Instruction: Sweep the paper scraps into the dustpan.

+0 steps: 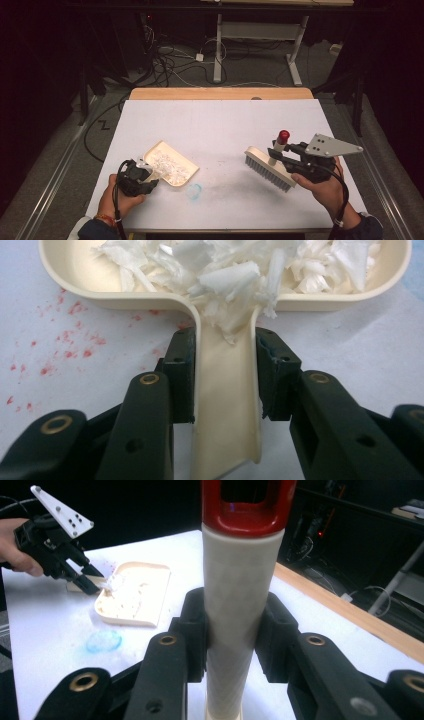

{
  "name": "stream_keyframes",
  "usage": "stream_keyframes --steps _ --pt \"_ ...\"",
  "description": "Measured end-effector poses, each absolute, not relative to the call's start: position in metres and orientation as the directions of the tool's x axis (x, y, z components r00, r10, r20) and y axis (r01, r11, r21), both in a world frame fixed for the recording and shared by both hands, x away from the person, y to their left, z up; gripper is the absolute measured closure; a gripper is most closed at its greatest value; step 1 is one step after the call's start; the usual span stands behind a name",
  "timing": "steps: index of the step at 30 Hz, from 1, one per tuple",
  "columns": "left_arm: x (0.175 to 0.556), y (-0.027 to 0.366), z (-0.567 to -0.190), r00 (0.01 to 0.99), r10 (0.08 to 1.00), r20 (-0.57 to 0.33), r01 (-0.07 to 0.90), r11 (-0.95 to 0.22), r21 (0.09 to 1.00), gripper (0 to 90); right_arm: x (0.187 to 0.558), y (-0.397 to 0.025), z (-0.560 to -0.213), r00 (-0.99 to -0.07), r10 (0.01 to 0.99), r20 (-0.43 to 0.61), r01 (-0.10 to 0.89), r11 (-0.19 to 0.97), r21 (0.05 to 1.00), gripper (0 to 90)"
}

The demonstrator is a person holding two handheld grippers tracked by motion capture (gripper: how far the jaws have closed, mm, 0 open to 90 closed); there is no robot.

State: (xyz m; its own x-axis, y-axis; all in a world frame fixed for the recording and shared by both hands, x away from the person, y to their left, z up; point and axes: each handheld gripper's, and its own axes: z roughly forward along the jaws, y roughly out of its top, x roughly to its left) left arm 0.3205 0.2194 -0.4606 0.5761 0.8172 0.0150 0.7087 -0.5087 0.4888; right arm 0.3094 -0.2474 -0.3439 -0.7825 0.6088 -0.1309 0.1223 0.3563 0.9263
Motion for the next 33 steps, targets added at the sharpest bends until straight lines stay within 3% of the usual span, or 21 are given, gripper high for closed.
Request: stream_keyframes --steps 17,33 --pt "0.332 0.226 -0.459 0.456 0.890 -0.008 0.756 -0.383 0.531 63.1 0.298 -0.293 -0.345 -0.814 0.575 -0.081 0.185 0.390 0.902 70.0" --pt "0.344 0.232 -0.463 0.359 0.933 -0.021 0.770 -0.283 0.573 63.1 0.308 -0.296 -0.355 -0.834 0.550 -0.041 0.231 0.415 0.880 69.9"
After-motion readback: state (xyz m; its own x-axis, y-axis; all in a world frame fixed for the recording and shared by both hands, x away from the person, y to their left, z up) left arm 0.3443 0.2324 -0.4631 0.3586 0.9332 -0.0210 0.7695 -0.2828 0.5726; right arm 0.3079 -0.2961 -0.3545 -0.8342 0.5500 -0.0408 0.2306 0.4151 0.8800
